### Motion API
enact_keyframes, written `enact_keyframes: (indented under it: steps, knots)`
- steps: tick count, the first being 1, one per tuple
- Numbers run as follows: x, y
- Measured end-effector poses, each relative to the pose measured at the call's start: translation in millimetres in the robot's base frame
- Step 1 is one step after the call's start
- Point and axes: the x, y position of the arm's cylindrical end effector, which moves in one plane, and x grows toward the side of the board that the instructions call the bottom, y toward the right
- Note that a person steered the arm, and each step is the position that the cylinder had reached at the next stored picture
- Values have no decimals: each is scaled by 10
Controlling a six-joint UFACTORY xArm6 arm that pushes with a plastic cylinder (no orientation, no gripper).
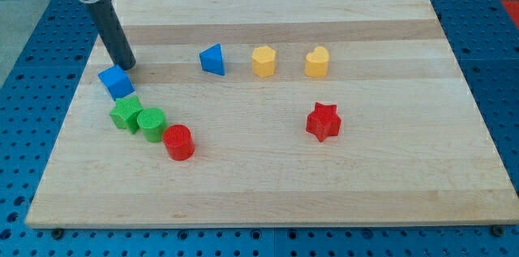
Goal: Push the blue cube to the right
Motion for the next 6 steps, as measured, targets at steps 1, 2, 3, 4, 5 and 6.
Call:
enact_keyframes:
  steps: [1,2,3,4,5,6]
  knots:
    - [-315,-23]
    - [-238,-180]
    - [226,-280]
    - [490,-331]
    - [768,-328]
    - [768,-33]
